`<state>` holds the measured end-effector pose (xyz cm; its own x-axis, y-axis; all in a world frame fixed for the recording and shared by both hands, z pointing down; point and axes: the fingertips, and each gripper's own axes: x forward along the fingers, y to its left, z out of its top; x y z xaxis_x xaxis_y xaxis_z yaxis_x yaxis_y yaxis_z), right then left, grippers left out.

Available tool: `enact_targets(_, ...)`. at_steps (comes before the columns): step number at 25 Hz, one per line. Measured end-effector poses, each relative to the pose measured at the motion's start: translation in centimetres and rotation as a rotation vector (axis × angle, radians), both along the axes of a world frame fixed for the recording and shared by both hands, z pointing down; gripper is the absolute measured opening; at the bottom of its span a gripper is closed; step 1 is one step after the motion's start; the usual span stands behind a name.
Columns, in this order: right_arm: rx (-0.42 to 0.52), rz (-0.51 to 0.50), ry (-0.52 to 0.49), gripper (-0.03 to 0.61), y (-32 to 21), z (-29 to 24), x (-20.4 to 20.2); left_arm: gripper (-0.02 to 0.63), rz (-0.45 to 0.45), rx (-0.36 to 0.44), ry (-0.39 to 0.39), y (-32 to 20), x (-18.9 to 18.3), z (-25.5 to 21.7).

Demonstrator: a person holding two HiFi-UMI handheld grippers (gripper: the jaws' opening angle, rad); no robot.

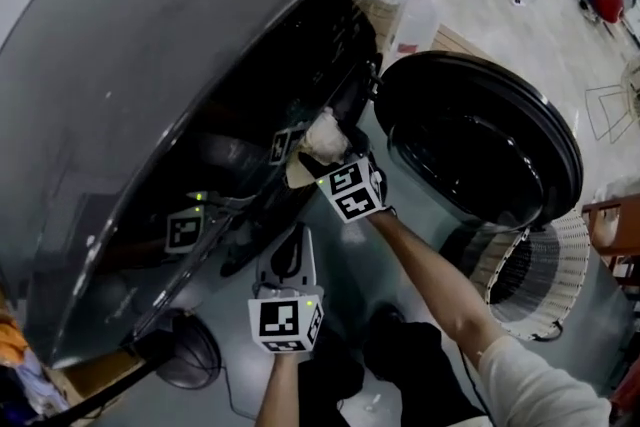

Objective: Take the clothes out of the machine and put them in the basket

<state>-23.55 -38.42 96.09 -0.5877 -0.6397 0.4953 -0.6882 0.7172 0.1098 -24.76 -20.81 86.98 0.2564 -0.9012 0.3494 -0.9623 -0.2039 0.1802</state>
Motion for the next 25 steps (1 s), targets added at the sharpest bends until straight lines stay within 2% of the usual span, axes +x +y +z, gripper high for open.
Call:
enact_targets(4, -0.025, 0.004, 0.066, 0.419, -1.4, 3.6, -0.6, 0.018, 0.0, 0.008, 0.006, -0.2, -0.5, 1.5)
enact_targets(8, 0.006, 0.01, 0.084, 0.414, -1.9, 4.0, -0.3, 0.018, 0.005, 0.005, -0.005, -0.1, -0.7, 2.0)
enact_targets(9, 0.008, -0.001, 0.089, 0.393, -1.7, 3.9, -0.2, 0.018, 0.004, 0.004, -0.009, 0.0, -0.7, 2.0)
enact_targets(13, -0.001, -0.047, 0.166, 0.194, -0.7, 3.9, -0.5, 0.018, -0.005, 0.007, 0.004, 0.1, -0.9, 1.9)
enact_targets(15, -0.021, -0.066, 0.184, 0.129, 0.2, 4.5, -0.6, 0.018, -0.001, 0.005, 0.004, 0.5, -0.9, 2.1)
enact_targets(19, -0.021, -0.102, 0.181, 0.1, 2.6, 3.1, -0.3, 0.018, -0.005, 0.005, -0.009, 1.3, -1.1, 0.8)
enact_targets(25, -0.012, -0.113, 0.126, 0.09, 6.7, -3.2, 0.8, 0.018, -0.019, -0.018, 0.015, 3.4, -0.6, -3.4)
